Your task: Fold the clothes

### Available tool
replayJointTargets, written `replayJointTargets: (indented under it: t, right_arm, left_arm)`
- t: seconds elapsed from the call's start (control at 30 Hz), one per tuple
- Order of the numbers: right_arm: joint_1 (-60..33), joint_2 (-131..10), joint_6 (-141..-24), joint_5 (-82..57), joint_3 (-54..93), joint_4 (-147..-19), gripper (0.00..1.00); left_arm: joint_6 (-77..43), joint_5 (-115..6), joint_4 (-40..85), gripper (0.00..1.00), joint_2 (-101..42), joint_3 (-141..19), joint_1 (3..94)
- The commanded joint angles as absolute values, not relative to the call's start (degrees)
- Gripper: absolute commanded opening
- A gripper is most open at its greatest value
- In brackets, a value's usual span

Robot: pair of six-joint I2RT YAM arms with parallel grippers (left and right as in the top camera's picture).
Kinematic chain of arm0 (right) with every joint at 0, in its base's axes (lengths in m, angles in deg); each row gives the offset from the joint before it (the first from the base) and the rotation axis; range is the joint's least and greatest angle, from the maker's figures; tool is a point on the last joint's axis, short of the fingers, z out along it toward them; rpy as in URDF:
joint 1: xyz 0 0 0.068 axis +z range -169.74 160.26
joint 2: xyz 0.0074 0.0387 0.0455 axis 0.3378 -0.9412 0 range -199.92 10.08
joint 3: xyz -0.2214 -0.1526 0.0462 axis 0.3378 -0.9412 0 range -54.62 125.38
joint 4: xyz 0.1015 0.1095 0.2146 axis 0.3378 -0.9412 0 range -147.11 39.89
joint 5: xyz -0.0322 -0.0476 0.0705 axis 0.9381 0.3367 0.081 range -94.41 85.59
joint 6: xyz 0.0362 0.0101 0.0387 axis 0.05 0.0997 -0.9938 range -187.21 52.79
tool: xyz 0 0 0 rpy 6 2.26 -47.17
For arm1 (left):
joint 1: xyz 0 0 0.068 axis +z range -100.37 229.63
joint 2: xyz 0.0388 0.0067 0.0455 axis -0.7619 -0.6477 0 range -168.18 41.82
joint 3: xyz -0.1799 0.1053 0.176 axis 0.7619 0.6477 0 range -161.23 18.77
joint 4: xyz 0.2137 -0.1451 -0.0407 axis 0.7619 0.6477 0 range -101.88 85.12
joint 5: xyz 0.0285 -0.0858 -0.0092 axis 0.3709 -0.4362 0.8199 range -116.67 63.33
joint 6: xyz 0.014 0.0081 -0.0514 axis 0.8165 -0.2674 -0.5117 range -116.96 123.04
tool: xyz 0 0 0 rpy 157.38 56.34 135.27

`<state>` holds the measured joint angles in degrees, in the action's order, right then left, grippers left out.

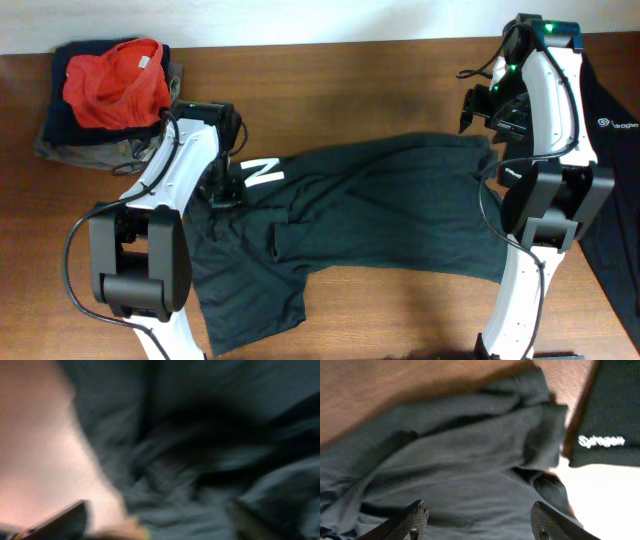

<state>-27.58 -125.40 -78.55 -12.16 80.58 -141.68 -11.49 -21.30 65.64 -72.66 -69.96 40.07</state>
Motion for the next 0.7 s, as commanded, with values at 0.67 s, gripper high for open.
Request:
replayJointTargets:
  t: [0.67]
  right_arm:
    - [-21.87, -131.37, -93.82, -16.47, 78.87, -132.43, 0.6]
  left_arm:
    - [-6.33, -35.49, 51.23, 0.98, -71.85, -65.07, 39.89]
